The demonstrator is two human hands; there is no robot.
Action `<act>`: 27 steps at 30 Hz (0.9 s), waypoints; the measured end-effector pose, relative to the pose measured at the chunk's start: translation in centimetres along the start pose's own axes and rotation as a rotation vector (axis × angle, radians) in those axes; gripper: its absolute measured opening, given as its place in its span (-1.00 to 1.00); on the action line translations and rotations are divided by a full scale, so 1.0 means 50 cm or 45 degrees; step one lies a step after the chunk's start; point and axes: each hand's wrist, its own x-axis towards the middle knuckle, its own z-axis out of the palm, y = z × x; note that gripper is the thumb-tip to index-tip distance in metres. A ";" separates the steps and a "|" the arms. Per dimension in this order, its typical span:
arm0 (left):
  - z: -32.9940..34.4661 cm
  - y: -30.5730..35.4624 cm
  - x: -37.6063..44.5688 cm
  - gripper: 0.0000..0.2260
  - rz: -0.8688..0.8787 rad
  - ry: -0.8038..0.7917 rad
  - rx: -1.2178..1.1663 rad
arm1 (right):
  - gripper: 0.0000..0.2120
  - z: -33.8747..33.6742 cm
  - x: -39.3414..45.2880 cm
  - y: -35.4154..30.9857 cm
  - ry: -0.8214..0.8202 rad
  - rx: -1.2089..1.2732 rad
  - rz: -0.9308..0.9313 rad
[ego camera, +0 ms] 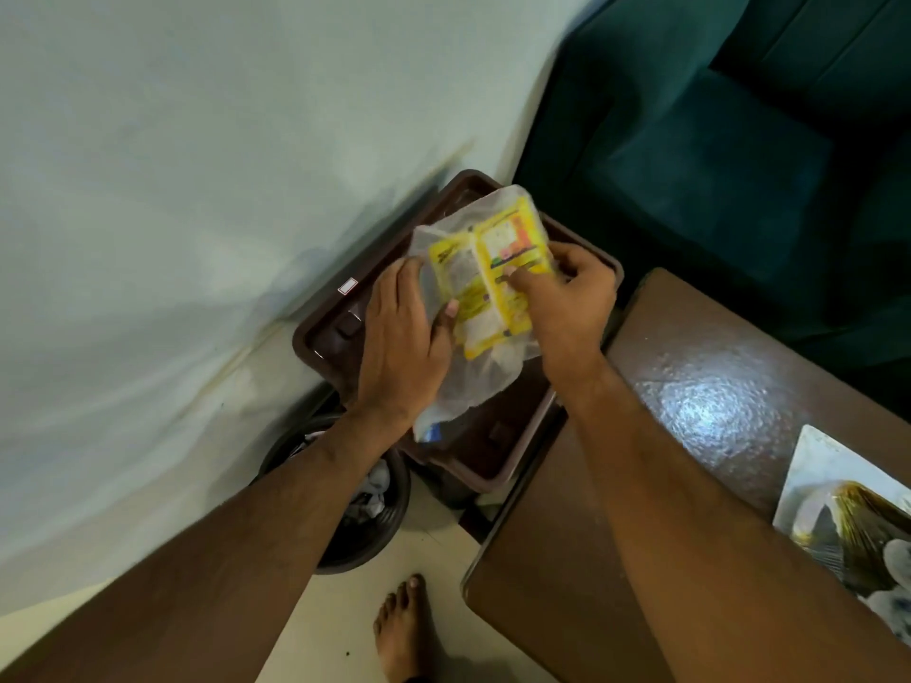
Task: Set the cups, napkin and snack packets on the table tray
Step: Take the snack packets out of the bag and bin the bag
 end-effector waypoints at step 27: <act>0.028 0.069 0.093 -0.79 -0.471 -0.401 -0.708 | -0.50 -0.025 0.040 0.017 -0.030 -0.226 -0.241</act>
